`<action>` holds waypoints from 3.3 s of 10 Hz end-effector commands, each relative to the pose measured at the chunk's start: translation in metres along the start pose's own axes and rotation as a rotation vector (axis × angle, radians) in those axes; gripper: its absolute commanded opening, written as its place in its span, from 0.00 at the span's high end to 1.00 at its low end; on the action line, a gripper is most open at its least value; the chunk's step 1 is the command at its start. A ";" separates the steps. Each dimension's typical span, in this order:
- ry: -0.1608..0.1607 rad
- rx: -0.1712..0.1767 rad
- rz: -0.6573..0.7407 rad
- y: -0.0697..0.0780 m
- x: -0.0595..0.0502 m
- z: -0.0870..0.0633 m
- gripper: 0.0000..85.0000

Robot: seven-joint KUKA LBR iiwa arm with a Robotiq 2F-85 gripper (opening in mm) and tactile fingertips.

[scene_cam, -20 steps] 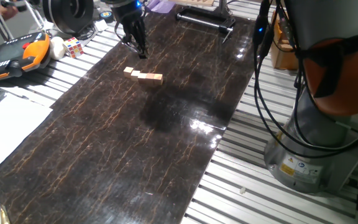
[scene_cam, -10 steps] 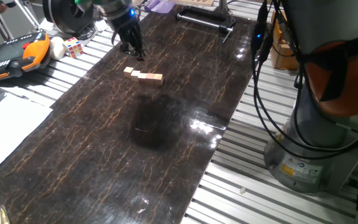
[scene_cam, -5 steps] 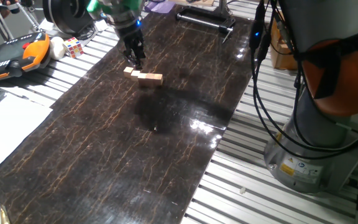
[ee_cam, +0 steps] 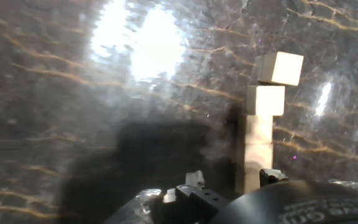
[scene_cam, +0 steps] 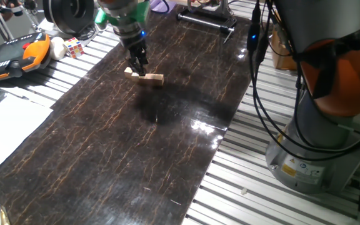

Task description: Stack the blocks in a vertical line of five

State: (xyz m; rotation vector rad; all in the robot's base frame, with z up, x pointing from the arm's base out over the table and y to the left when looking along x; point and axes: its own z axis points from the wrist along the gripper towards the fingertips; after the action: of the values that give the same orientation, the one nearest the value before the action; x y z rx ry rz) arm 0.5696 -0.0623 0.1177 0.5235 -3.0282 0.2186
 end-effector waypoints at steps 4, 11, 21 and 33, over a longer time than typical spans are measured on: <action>-0.013 -0.018 -0.007 -0.012 0.001 0.025 0.40; -0.032 -0.049 -0.005 -0.029 0.003 0.055 0.36; -0.015 -0.063 -0.001 -0.033 0.004 0.064 0.36; 0.091 -0.063 0.003 -0.032 0.001 0.061 0.40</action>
State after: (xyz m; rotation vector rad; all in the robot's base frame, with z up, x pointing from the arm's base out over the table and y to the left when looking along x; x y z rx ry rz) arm 0.5778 -0.1022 0.0600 0.4917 -2.9409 0.1385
